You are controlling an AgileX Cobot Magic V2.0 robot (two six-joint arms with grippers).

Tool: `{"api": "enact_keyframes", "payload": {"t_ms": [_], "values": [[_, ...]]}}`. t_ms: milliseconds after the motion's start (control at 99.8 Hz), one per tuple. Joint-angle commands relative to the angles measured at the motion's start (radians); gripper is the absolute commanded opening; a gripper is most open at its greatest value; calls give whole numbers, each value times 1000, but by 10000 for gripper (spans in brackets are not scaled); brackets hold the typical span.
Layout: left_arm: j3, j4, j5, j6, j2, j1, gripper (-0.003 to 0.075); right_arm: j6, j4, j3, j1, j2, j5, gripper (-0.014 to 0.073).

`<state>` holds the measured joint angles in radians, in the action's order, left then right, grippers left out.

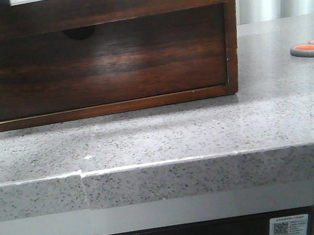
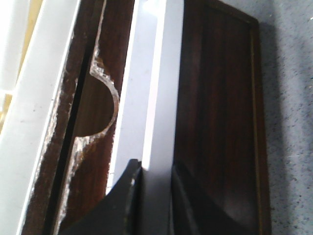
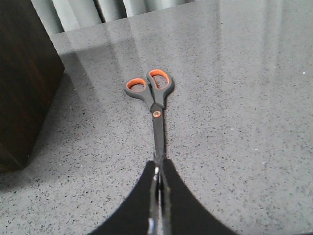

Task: Put scissors in drawer with both arms
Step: 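Grasp the drawer handle with the left gripper and pull the drawer open, then lower the right gripper over the grey-and-orange scissors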

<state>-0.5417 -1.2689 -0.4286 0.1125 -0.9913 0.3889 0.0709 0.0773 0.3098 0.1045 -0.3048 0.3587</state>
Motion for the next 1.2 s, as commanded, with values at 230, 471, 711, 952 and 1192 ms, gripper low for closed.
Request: {"api": "enact_keyframes", "payload": {"t_ms": [230,471,711,952,1192], "values": [[65,49,-158,-64,130,7,-18,-3,-1,36,-1,-15,-68,-61],[74,49,-155,-64,155,7,-18,-3,-1,36,-1,-15,-66,-61],[74,50,-154,-64,155,7,211,-3,-1,36,-1,-15,-66,-61],[75,50,-156,-64,155,7,309,-3,-1,36,-1,-15,-66,-61],[78,116,-261,-118,169,7,307,-3,-1,39,-14,-15,-49,-61]]}}
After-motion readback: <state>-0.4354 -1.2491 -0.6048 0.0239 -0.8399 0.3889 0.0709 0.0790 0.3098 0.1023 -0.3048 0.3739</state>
